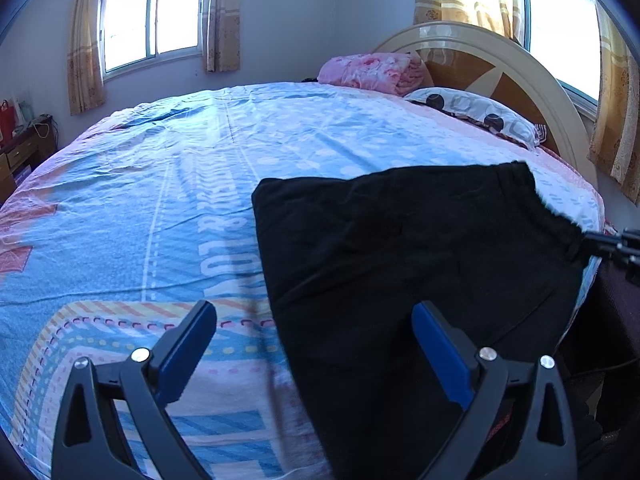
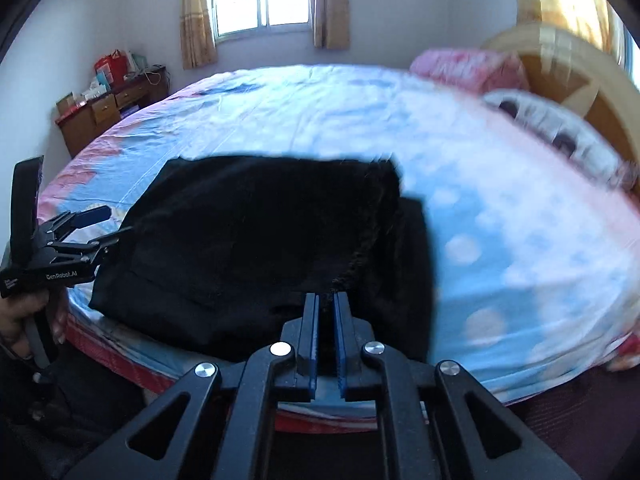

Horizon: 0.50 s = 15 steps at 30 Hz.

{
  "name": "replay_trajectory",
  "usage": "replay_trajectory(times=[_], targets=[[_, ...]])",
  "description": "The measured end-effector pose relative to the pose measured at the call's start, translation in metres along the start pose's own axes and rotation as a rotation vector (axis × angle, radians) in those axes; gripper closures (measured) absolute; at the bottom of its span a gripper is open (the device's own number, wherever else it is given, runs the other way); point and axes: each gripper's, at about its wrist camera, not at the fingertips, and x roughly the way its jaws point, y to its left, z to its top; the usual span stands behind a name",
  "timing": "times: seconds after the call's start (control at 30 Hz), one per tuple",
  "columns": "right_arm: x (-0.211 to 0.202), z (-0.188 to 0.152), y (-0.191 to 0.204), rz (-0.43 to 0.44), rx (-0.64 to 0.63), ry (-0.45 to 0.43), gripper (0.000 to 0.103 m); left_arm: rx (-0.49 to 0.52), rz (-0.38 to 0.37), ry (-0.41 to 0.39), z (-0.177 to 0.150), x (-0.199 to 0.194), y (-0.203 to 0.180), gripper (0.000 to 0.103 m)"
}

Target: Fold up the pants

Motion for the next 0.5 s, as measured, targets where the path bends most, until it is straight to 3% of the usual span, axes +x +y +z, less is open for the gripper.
replay_trajectory(times=[0.13,0.2,0.3,0.37,0.43,0.5], targets=[[0.012,-0.005,-0.015,-0.113,-0.012,0.054,0.097,0.009,0.002,0.011,-0.003,0.004,-0.001,0.001],[0.028,-0.012,-0.018,-0.099,-0.007,0.130,0.097,0.012,0.004,0.023,-0.005,0.007,-0.002,0.000],[0.031,-0.015,-0.020,-0.087,0.014,0.113,0.096,0.016,0.008,0.052,-0.010,0.014,-0.002,0.000],[0.027,-0.010,-0.029,-0.064,0.058,0.111,0.088,0.011,0.008,0.053,-0.011,0.014,-0.002,0.000],[0.018,-0.002,-0.036,-0.103,0.083,0.085,0.055,0.012,0.011,0.054,-0.011,0.014,-0.001,0.000],[0.006,0.009,-0.039,-0.129,0.099,0.018,0.053,0.009,0.012,0.061,-0.011,0.016,-0.001,0.000]])
